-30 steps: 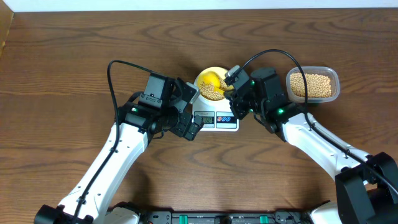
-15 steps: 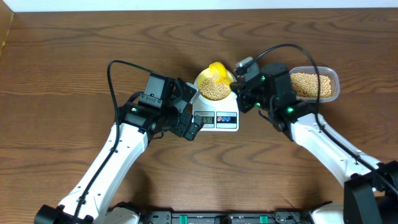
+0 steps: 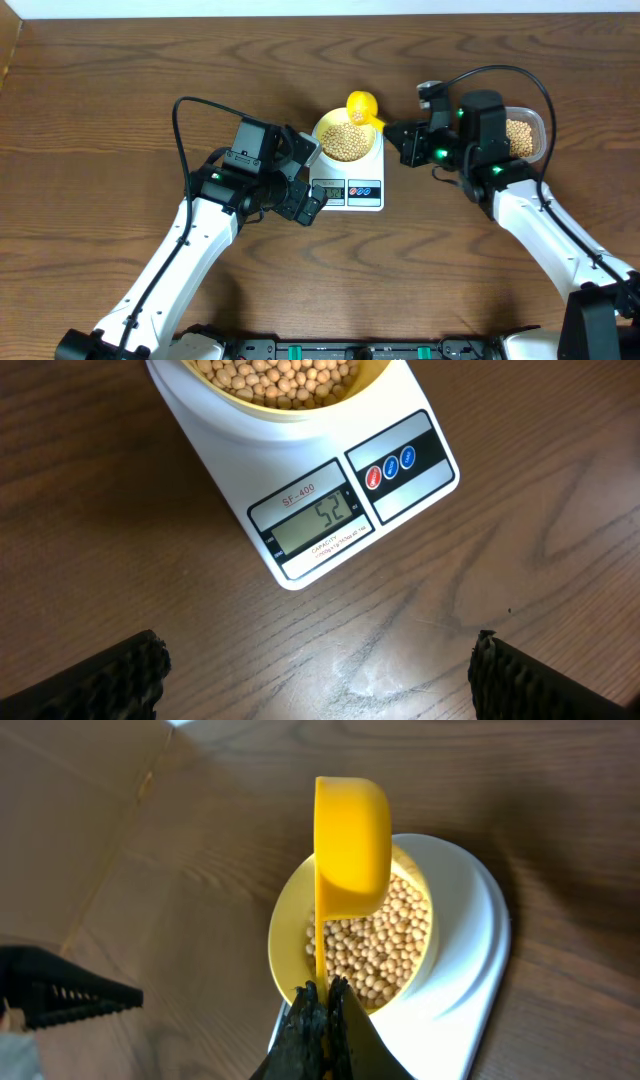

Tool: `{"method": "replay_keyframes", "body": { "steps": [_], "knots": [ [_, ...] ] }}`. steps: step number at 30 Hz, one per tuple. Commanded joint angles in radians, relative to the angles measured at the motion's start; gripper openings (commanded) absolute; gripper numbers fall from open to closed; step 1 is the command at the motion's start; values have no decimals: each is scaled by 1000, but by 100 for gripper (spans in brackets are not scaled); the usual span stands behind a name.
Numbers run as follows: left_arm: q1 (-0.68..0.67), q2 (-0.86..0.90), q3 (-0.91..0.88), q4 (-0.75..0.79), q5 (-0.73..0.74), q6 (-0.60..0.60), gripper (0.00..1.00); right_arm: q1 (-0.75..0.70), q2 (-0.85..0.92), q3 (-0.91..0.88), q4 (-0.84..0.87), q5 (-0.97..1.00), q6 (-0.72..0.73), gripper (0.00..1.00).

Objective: Scoop item into bowl and weigh 50g on scale
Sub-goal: 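Carry the scoop back right to the soybean tub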

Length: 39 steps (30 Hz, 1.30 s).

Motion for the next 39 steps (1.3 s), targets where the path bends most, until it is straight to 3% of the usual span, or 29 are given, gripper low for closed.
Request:
{"method": "replay_keyframes", "body": {
  "steps": [1, 11, 19, 26, 39],
  "knots": [
    [-1, 4, -7, 1, -6, 13, 98, -36, -32, 10, 3, -29, 53, 1],
    [-1, 4, -7, 1, -6, 13, 98, -159, -151, 10, 2, -28, 83, 1],
    [-1, 4, -7, 1, -6, 13, 98, -263, -238, 10, -2, -37, 262, 1],
    [-1, 4, -7, 1, -6, 13, 98, -356, -264, 10, -59, -43, 267, 1],
    [-1, 4, -7, 1, -6, 13, 98, -525, -264, 10, -322, 63, -20, 1]
  ]
}}
